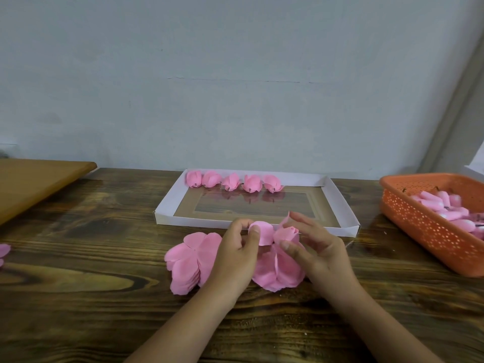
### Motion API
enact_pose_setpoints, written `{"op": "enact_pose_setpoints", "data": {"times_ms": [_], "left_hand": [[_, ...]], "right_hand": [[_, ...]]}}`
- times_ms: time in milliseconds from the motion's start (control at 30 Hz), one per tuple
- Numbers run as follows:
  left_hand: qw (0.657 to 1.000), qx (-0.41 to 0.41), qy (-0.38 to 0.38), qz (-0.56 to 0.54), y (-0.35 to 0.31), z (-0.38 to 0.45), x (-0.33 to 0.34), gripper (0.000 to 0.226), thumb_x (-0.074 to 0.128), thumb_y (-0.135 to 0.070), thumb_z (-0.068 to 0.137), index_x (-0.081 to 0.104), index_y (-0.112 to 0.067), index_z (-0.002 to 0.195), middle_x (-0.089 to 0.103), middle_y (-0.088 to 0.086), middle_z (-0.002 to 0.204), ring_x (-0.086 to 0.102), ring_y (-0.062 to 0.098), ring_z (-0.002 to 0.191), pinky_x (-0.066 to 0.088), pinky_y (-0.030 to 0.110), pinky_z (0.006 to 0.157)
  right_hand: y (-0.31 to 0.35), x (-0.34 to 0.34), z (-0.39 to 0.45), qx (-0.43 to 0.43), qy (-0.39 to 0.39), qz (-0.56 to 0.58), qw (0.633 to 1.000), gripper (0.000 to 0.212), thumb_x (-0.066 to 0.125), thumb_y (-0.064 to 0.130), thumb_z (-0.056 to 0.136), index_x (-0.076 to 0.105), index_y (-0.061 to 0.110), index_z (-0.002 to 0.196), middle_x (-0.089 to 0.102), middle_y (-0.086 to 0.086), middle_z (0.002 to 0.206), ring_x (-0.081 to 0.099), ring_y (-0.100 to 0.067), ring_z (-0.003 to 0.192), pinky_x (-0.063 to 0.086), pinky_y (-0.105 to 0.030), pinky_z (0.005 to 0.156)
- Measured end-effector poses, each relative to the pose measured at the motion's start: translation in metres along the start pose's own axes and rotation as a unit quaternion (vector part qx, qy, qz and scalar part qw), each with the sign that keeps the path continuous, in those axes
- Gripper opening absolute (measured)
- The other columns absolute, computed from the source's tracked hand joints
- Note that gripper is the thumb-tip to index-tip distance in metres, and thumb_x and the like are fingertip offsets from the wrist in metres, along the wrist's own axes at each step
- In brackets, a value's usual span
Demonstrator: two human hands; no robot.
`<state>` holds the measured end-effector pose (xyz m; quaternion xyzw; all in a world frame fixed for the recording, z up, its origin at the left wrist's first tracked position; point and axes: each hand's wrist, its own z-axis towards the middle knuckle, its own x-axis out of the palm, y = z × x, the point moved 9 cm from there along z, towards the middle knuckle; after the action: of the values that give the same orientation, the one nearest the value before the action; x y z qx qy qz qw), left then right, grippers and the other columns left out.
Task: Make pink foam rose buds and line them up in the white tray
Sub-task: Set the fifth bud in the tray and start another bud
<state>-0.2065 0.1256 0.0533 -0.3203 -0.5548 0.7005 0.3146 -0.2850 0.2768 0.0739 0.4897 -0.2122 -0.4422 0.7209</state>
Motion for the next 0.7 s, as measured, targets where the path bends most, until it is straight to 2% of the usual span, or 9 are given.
{"op": "enact_pose_setpoints", "data": {"times_ms": [100, 167, 233, 300, 367, 467, 567, 633, 700], "left_hand": [[1.0, -0.02, -0.01, -0.02, 0.0015, -0.0001, -0.0026, 0.012, 0.05, -0.03, 0.106, 0.061, -0.034, 0.103, 0.073, -0.008, 0.103, 0.071, 0.006, 0.094, 0.06, 0.029, 0.084], [0.998, -0.037, -0.012, -0.044, 0.0036, -0.0003, -0.0036, 0.013, 0.049, -0.031, 0.106, 0.062, -0.034, 0.103, 0.072, -0.009, 0.103, 0.07, 0.008, 0.096, 0.058, 0.027, 0.08], [0.997, -0.053, -0.007, -0.062, 0.0063, -0.0009, -0.0028, 0.012, 0.05, -0.034, 0.105, 0.063, -0.035, 0.106, 0.071, -0.009, 0.105, 0.068, 0.009, 0.099, 0.056, 0.029, 0.081], [0.993, -0.07, 0.01, -0.094, 0.0085, -0.0025, 0.0012, 0.01, 0.058, -0.035, 0.1, 0.063, -0.037, 0.108, 0.074, -0.011, 0.1, 0.071, 0.01, 0.097, 0.059, 0.033, 0.082], [0.99, -0.076, 0.027, -0.114, 0.0082, -0.0036, 0.005, 0.018, 0.068, -0.027, 0.095, 0.062, -0.037, 0.109, 0.076, -0.013, 0.093, 0.074, 0.007, 0.09, 0.062, 0.03, 0.078], [0.992, -0.066, 0.027, -0.103, 0.0061, -0.0035, 0.0054, 0.031, 0.068, -0.013, 0.094, 0.06, -0.037, 0.112, 0.076, -0.008, 0.092, 0.074, 0.002, 0.087, 0.06, 0.02, 0.069], [0.996, -0.052, 0.013, -0.071, 0.0027, -0.0035, 0.0024, 0.034, 0.063, -0.013, 0.096, 0.058, -0.044, 0.111, 0.073, -0.007, 0.103, 0.07, -0.004, 0.084, 0.054, 0.013, 0.062], [0.996, -0.052, 0.013, -0.069, 0.0014, -0.0045, 0.0019, 0.035, 0.061, -0.013, 0.096, 0.059, -0.045, 0.11, 0.072, -0.008, 0.105, 0.069, -0.005, 0.083, 0.052, 0.012, 0.061], [0.996, -0.051, 0.016, -0.067, 0.0007, -0.0058, 0.0024, 0.036, 0.06, -0.012, 0.096, 0.061, -0.042, 0.116, 0.073, -0.008, 0.108, 0.07, -0.003, 0.084, 0.053, 0.014, 0.063]], "right_hand": [[0.0057, 0.0033, -0.0004, -0.016, 0.014, 0.019, 1.0, 0.027, 0.076, 0.026, 0.076, 0.079, 0.045, 0.096, 0.067, 0.026, 0.121, 0.054, -0.018, 0.133, 0.045, -0.056, 0.108], [0.004, 0.0028, 0.0002, -0.016, 0.013, 0.047, 0.999, 0.025, 0.077, 0.022, 0.077, 0.081, 0.036, 0.097, 0.071, 0.016, 0.119, 0.053, -0.014, 0.133, 0.043, -0.056, 0.11], [-0.0006, 0.0015, 0.0006, 0.0, 0.004, 0.073, 0.997, 0.025, 0.077, 0.019, 0.076, 0.081, 0.029, 0.099, 0.073, 0.004, 0.119, 0.056, -0.019, 0.132, 0.043, -0.057, 0.11], [-0.0028, 0.0007, 0.0001, 0.012, -0.001, 0.088, 0.996, 0.029, 0.076, 0.015, 0.077, 0.08, 0.03, 0.102, 0.073, -0.002, 0.122, 0.062, -0.025, 0.124, 0.047, -0.057, 0.107], [-0.0008, 0.0011, -0.0008, 0.007, 0.004, 0.083, 0.997, 0.029, 0.074, 0.013, 0.081, 0.079, 0.029, 0.104, 0.074, -0.004, 0.117, 0.068, -0.025, 0.113, 0.052, -0.054, 0.1], [0.0026, 0.0007, -0.0018, -0.009, 0.007, 0.065, 0.998, 0.025, 0.072, 0.014, 0.084, 0.079, 0.027, 0.104, 0.077, -0.004, 0.108, 0.072, -0.024, 0.103, 0.058, -0.046, 0.092], [0.0041, -0.001, -0.0022, -0.016, -0.003, 0.046, 0.999, 0.029, 0.073, 0.017, 0.082, 0.077, 0.03, 0.107, 0.076, 0.001, 0.111, 0.071, -0.019, 0.105, 0.057, -0.035, 0.09], [0.0047, 0.0003, -0.0029, -0.019, 0.002, 0.03, 0.999, 0.029, 0.074, 0.017, 0.083, 0.077, 0.031, 0.107, 0.075, 0.003, 0.112, 0.07, -0.016, 0.105, 0.057, -0.026, 0.086], [0.0028, 0.0004, -0.0036, -0.011, 0.002, 0.016, 1.0, 0.026, 0.075, 0.017, 0.083, 0.077, 0.031, 0.105, 0.076, 0.005, 0.109, 0.07, -0.014, 0.103, 0.055, -0.023, 0.084]]}}
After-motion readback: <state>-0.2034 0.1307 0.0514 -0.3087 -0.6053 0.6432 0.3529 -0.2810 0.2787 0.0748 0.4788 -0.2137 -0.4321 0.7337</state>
